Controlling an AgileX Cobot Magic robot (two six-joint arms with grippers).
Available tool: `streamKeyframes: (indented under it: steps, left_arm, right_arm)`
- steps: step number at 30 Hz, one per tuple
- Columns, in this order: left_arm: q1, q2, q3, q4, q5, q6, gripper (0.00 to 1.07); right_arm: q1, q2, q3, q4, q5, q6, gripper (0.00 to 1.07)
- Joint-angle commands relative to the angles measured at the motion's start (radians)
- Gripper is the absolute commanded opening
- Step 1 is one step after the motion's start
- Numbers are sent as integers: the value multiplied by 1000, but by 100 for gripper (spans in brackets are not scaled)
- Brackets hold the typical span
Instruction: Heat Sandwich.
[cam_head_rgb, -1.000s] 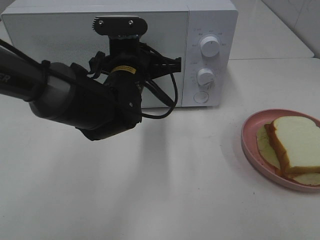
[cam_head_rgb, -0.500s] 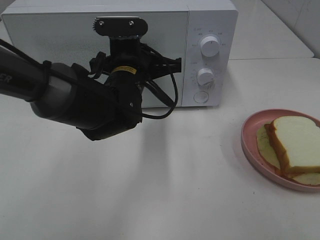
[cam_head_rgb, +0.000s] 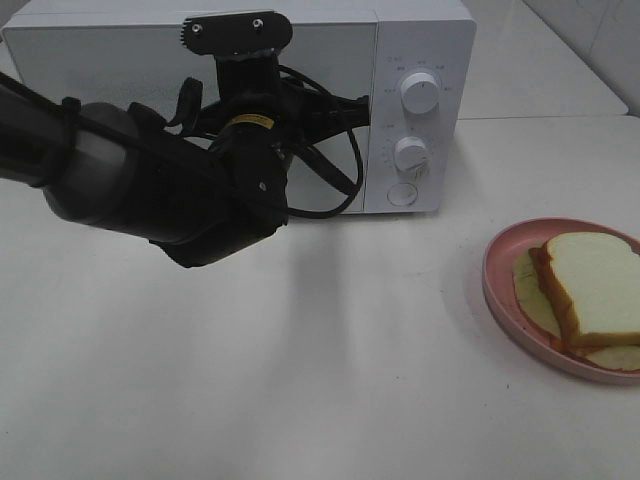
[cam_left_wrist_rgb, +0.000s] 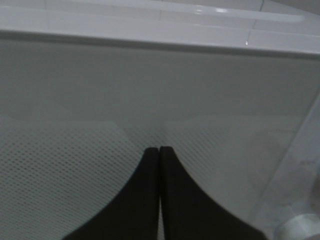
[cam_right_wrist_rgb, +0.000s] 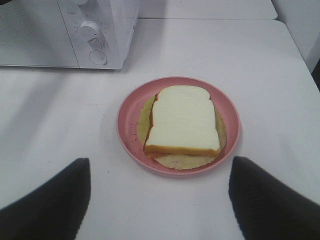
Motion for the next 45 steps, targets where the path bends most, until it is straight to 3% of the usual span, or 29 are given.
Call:
streamKeyframes:
  steps: [1, 3, 7, 8, 9, 12, 13, 14, 15, 16, 17, 18, 20, 21, 22, 24, 25, 26, 27, 29, 30, 33, 34, 35, 36, 38, 39, 40, 45]
  left_arm:
    - [-21, -51, 17, 15, 77, -10, 0]
    - [-25, -67, 26, 35, 101, -24, 0]
    - [-17, -135, 85, 267, 254, -231, 0]
    - [-17, -135, 85, 267, 254, -231, 0]
    - [-9, -159, 112, 442, 293, -341, 0]
    - [17, -200, 157, 772, 321, -575, 0]
    - [17, -200, 157, 772, 321, -575, 0]
    - [44, -229, 175, 1002, 339, -756, 0]
    - [60, -239, 180, 1138, 346, -842, 0]
    - [98, -261, 182, 1427, 358, -1062, 0]
    - [112, -271, 182, 1546, 358, -1171, 0]
    - [112, -271, 182, 1546, 358, -1171, 0]
    - [147, -295, 180, 1834, 348, -1384, 0]
    - [174, -320, 178, 2061, 347, -1556, 0]
    - [174, -320, 178, 2061, 347, -1556, 0]
    - [202, -350, 178, 2292, 347, -1742, 0]
    - [220, -381, 178, 2485, 348, -1883, 0]
    - [229, -399, 178, 2575, 350, -1958, 0]
    - [229, -399, 178, 2575, 350, -1958, 0]
    - [243, -430, 180, 2677, 357, -2101, 0]
    - [268, -459, 182, 2674, 358, -2174, 0]
    - [287, -484, 182, 2674, 359, -2201, 7]
    - [306, -507, 182, 2674, 372, -2205, 22]
    - [312, -515, 182, 2674, 379, -2205, 29]
    - [312, -515, 182, 2674, 379, -2205, 29]
    - [317, -530, 182, 2674, 423, -2205, 48]
    - [317, -541, 182, 2674, 495, -2205, 65]
    - [316, -546, 182, 2674, 527, -2206, 69]
    - [314, -559, 182, 2674, 650, -2205, 69]
  right_arm:
    - [-5, -29, 3, -8, -10, 2, 75]
    - [-5, -29, 3, -8, -10, 2, 75]
    - [-5, -29, 3, -8, -10, 2, 75]
    - [-5, -29, 3, -8, -10, 2, 75]
    - [-5, -29, 3, -8, -10, 2, 75]
    - [-5, -29, 3, -8, -10, 2, 75]
    - [-5, -29, 3, -8, -10, 2, 75]
    - [-5, -29, 3, -8, -10, 2, 75]
    - [-5, -29, 3, -8, -10, 2, 75]
    - [-5, -29, 3, -8, -10, 2, 75]
    - [-5, -29, 3, -8, -10, 2, 75]
    - [-5, -29, 3, -8, -10, 2, 75]
    - [-5, -29, 3, -8, -10, 2, 75]
    - [-5, -29, 3, -8, -10, 2, 75]
    - [-5, -29, 3, -8, -10, 2, 75]
    - [-5, -29, 3, -8, -10, 2, 75]
    - [-5, -29, 3, -8, -10, 2, 75]
    - [-5, -29, 3, -8, -10, 2, 75]
    - [-5, -29, 3, -8, -10, 2, 75]
    - [-5, -29, 3, -8, -10, 2, 75]
    - [-5, -29, 3, -8, -10, 2, 75]
    - [-5, -29, 3, -8, -10, 2, 75]
    - [-5, -29, 3, -8, -10, 2, 75]
    - [-5, -29, 3, -8, -10, 2, 75]
    - [-5, -29, 3, -8, -10, 2, 75]
    - [-5, -29, 3, -8, -10, 2, 75]
    - [-5, -29, 3, -8, -10, 2, 75]
    - [-5, -29, 3, -8, -10, 2, 75]
    - [-5, -29, 3, -8, -10, 2, 75]
